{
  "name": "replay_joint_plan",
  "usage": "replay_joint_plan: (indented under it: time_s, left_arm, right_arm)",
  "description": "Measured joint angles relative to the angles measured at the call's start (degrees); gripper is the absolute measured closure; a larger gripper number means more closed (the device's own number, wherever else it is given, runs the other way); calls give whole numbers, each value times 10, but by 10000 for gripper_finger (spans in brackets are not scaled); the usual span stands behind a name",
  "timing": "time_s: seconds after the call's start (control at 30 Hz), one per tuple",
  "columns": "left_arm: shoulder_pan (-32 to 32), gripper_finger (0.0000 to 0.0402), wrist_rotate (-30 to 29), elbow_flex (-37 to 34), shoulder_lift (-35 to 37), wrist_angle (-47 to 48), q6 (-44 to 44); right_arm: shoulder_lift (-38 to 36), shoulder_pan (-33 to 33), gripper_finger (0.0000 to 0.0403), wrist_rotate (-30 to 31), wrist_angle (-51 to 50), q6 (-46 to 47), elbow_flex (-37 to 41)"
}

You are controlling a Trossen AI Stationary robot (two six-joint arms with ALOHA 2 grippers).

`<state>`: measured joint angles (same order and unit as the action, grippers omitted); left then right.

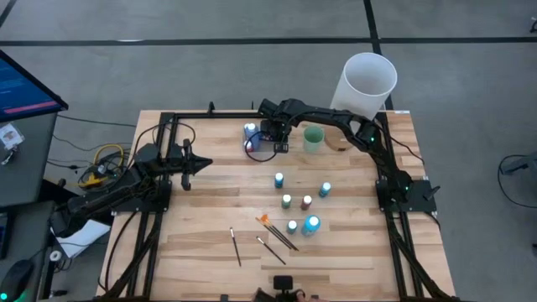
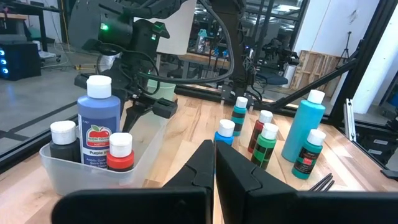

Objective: Pick & Place Paint Supplies
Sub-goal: Put the small bottom blue paint bottle into the transparent bin

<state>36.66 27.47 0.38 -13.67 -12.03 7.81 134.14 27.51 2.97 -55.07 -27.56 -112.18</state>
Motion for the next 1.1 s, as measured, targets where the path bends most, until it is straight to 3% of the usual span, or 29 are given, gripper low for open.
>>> replay_joint_plan:
  time_s: [0.4,0.5,0.77,0.87,1.0,1.1]
  left_arm:
    - [0,401,0,0,0,0,2]
    - [0,401,0,0,0,0,2]
    - [0,401,0,0,0,0,2]
    - [0,401,0,0,-1,0,2]
    - [0,401,0,0,-4,0,1]
    - [0,401,0,0,-4,0,1]
  right_arm:
    - [-13,2,399,6,-13,8,-7]
    - [-13,0,374,0,-17,1,-7]
    - [8,-2,245,-2,-12,-20,-9]
    - [18,-2,214,-1,-9,-22,-9]
    - [12,0,214,-10,-10,-24,-10]
    - [14,3,252,-15,-11,-24,-10]
